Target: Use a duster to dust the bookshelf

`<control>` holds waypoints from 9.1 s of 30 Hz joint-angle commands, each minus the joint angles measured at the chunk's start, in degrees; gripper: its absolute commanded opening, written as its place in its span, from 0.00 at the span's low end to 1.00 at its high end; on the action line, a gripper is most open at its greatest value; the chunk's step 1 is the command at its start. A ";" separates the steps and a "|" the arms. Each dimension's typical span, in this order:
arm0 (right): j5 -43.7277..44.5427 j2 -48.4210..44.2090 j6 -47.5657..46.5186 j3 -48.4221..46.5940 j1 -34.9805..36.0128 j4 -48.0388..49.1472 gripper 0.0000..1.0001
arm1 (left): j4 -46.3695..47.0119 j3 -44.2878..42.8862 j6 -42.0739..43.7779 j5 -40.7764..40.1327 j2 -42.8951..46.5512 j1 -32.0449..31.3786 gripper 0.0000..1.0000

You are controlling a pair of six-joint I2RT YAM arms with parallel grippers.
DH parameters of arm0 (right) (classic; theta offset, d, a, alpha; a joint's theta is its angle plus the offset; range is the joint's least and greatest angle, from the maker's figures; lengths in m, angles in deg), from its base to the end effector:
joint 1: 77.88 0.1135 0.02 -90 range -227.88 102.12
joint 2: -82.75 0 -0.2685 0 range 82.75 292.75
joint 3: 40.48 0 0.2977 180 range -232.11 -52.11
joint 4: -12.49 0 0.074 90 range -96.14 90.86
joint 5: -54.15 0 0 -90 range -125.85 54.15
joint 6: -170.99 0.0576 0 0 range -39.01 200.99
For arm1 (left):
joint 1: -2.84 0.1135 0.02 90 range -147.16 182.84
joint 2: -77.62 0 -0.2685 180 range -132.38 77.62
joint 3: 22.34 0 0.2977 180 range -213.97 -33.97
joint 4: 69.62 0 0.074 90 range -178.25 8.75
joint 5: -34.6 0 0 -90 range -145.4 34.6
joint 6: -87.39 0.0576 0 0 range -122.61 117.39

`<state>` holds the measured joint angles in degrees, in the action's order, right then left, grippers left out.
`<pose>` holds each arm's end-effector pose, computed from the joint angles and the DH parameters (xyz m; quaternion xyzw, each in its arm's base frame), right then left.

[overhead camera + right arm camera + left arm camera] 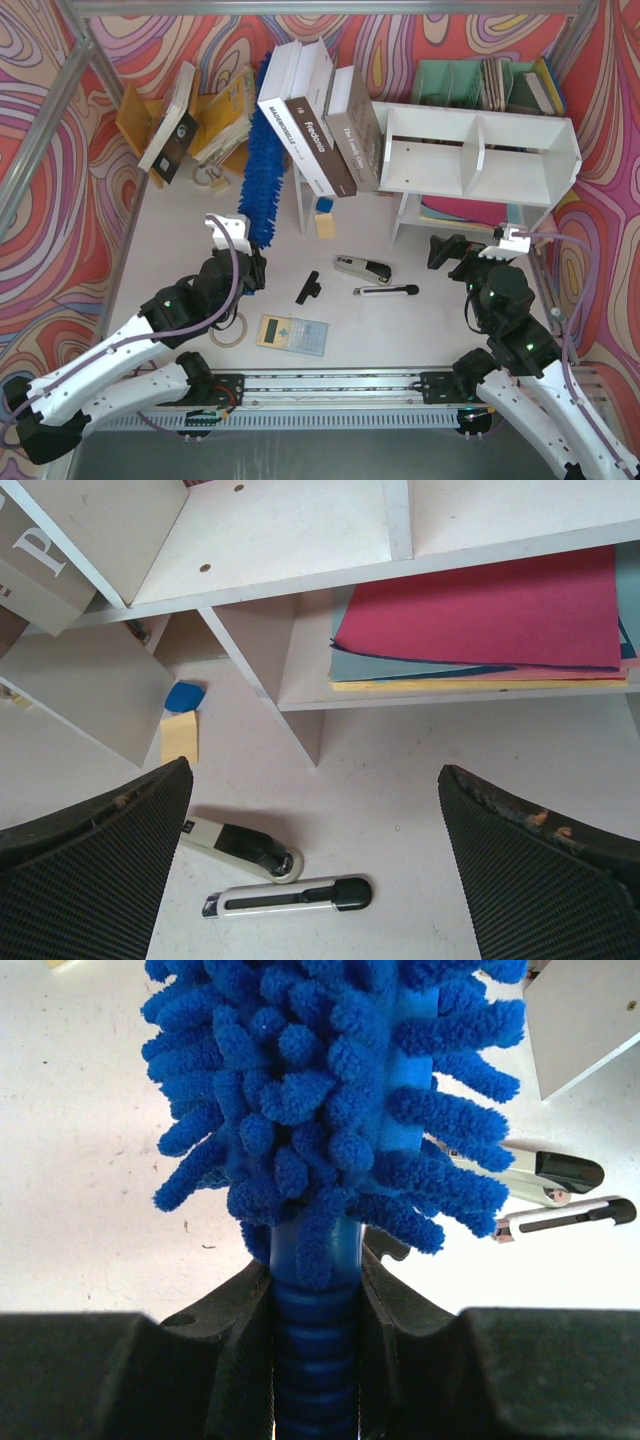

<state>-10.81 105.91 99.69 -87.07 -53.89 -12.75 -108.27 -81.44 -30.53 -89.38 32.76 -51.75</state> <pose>0.1674 0.0478 0.3335 0.1183 0.7073 0.1022 0.6894 0.1590 -0.1681 0.3258 0.0314 0.8188 -0.1569 0.5514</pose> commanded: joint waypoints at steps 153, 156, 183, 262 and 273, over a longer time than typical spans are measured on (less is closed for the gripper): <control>1.94 -0.77 1.22 0.17 0.03 0.61 0.99 | 8.42 8.86 -2.24 14.20 3.18 4.76 0.00; 1.88 -0.19 1.09 0.16 0.03 0.69 0.99 | 6.37 4.75 0.53 13.75 4.32 4.75 0.00; 1.76 0.39 1.15 0.21 0.05 0.87 0.99 | 11.86 19.34 -7.58 15.18 0.76 4.79 0.00; 2.01 0.27 1.12 0.19 0.07 0.69 0.99 | 14.77 19.46 -11.00 26.99 -10.77 4.93 0.00; 1.81 -0.05 1.35 0.32 0.01 0.63 0.99 | 7.50 10.40 -3.48 18.66 6.72 4.93 0.00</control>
<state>-9.76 106.34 100.91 -87.05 -53.89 -13.14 -102.81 -66.27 -41.02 -67.96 34.92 -46.57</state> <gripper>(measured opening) 0.987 0.344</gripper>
